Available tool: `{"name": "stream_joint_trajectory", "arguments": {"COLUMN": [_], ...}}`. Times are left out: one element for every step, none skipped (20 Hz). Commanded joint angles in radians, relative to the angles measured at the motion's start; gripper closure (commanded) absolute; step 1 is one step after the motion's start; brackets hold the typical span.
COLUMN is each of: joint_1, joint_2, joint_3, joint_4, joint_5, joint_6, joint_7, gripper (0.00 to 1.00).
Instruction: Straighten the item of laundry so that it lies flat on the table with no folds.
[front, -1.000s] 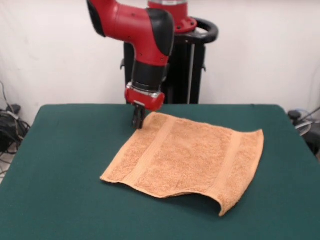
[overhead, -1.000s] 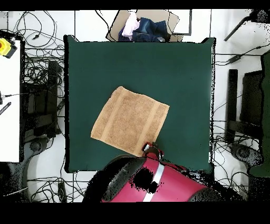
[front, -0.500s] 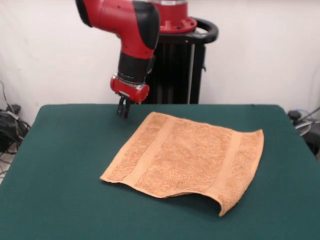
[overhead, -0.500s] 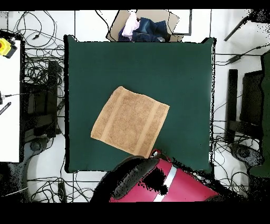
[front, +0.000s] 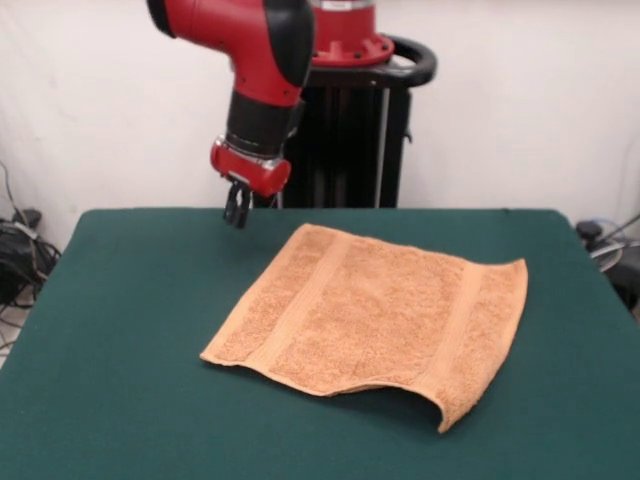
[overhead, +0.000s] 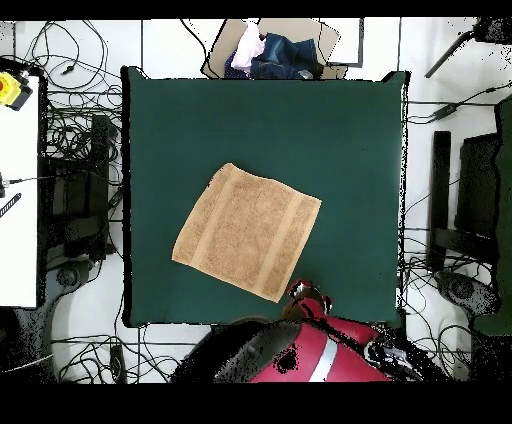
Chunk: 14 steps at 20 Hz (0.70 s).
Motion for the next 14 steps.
{"name": "stream_joint_trajectory", "arguments": {"joint_1": [0.013, 0.012, 0.009, 0.001, -0.009, -0.021, -0.030, -0.035, -0.039, -0.040, -0.039, -0.038, -0.034, -0.032], "joint_2": [-0.081, -0.085, -0.087, -0.088, -0.088, -0.085, -0.081, -0.074, -0.066, -0.057, -0.049, -0.041, -0.034, -0.027], "joint_3": [0.171, 0.179, 0.187, 0.201, 0.216, 0.233, 0.249, 0.259, 0.269, 0.277, 0.281, 0.286, 0.289, 0.292], "joint_4": [-0.067, -0.070, -0.075, -0.079, -0.084, -0.089, -0.094, -0.100, -0.107, -0.111, -0.115, -0.119, -0.123, -0.126], "joint_5": [0.029, 0.031, 0.030, 0.027, 0.023, 0.019, 0.015, 0.015, 0.016, 0.019, 0.024, 0.027, 0.031, 0.035], "joint_6": [0.132, 0.134, 0.133, 0.135, 0.136, 0.136, 0.134, 0.128, 0.121, 0.112, 0.102, 0.091, 0.080, 0.069], "joint_7": [0.079, 0.083, 0.085, 0.085, 0.085, 0.084, 0.085, 0.086, 0.090, 0.094, 0.099, 0.104, 0.108, 0.113], "gripper": [1.00, 1.00, 1.00, 1.00, 1.00, 1.00, 1.00, 1.00, 1.00, 1.00, 1.00, 1.00, 1.00, 1.00]}}
